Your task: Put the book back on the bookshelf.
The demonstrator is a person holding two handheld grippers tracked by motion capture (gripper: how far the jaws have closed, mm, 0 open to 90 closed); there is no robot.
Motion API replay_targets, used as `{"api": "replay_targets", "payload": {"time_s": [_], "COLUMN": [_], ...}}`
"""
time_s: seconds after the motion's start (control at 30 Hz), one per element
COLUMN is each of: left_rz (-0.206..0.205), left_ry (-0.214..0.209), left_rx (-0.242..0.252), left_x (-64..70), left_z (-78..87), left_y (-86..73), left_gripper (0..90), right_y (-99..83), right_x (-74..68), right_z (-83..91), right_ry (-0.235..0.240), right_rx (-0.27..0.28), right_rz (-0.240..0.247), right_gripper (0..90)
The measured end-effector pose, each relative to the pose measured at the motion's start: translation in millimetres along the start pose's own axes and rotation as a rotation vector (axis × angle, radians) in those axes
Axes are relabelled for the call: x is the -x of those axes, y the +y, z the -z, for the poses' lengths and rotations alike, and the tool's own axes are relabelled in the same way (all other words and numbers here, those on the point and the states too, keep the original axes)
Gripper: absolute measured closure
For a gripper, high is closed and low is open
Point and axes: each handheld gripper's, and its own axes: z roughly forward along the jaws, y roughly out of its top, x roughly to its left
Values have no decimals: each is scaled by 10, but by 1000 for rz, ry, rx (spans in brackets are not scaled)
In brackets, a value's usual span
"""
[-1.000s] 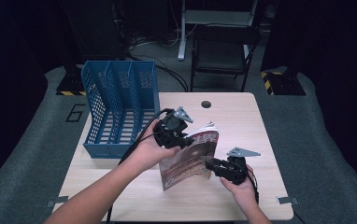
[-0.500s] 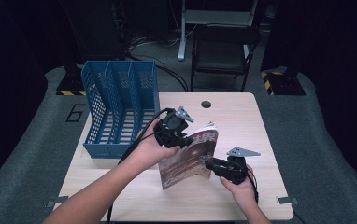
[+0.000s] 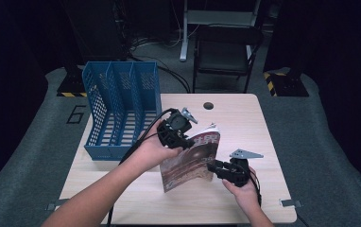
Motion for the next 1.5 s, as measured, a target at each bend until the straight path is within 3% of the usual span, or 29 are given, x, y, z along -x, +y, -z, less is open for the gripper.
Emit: {"api": "replay_targets", "payload": {"time_s": [0.3,0.57,0.9,1.5], "left_rz": [4,23,16,47], "left_ry": [5,-29,-1,-3], "left_rx": [3,20,18,34], "left_x": [-22,-37,-27,-91], "left_z": [3,29,99,103], "left_y": [8,-29,-131,-153], "left_gripper": [837,792,799,838], "right_y": [-25,-26,-27,-30], "right_x": [19,24,28,46], "right_z": [-30,-42,-22,-8], "right_ry": [-13,0,1,1], "right_rx": [-19,-26,-21,-17], "right_rz": [-25,-15,-25,-22], "right_gripper": [543,577,580,569]}}
